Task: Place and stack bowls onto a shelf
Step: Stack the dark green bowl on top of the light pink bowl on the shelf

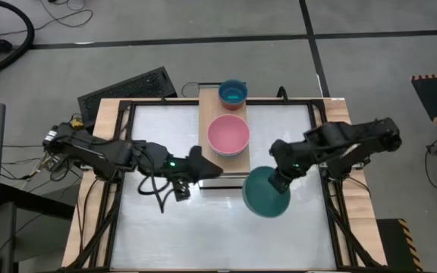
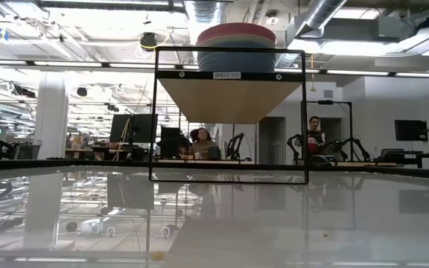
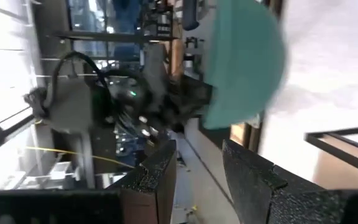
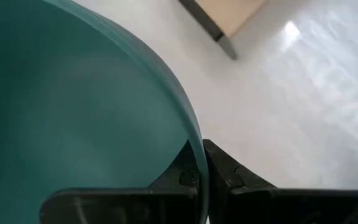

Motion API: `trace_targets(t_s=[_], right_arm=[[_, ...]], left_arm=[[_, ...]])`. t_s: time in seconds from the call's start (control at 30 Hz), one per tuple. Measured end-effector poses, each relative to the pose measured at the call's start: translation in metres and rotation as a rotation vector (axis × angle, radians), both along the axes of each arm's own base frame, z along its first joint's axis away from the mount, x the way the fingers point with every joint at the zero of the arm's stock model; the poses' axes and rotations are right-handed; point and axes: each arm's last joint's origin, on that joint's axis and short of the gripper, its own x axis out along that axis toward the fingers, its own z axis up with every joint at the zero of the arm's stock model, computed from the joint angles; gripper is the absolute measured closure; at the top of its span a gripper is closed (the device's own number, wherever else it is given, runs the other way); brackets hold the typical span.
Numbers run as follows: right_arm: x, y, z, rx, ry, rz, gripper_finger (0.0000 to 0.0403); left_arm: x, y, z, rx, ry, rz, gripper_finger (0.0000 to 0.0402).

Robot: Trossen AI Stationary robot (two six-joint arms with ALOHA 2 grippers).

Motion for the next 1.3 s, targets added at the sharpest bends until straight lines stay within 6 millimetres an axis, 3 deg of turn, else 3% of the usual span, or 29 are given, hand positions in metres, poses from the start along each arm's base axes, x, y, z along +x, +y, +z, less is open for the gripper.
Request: trace_targets(t_s=[0.17, 0.63, 0.73, 1.07, 1.3], right_arm=[[0.022, -0.006, -0.011, -0.033, 0.112, 0.058, 0.0380], [0.060, -0.025, -0.006, 0.009, 0.138, 0.268, 0.0380], [0.068, -0.029, -0.005, 0.016, 0.121, 0.296, 0.0380], [0.067, -0.031, -0.003, -0.017, 0.100, 0.336, 0.0380], [0.067, -0.031, -0.003, -0.123, 0.095, 0.363, 0.0380]], left_arm=[[0.015, -0.005, -0.009, 0.042, -0.014, -0.012, 0.0283], [0.013, -0.005, -0.025, -0.014, 0.157, -0.200, 0.0283], [0.013, -0.006, -0.025, -0.086, 0.174, -0.221, 0.0283], [0.014, -0.009, -0.019, -0.369, 0.149, -0.225, 0.0283], [0.015, -0.008, -0.012, -0.792, 0.191, -0.236, 0.0282]])
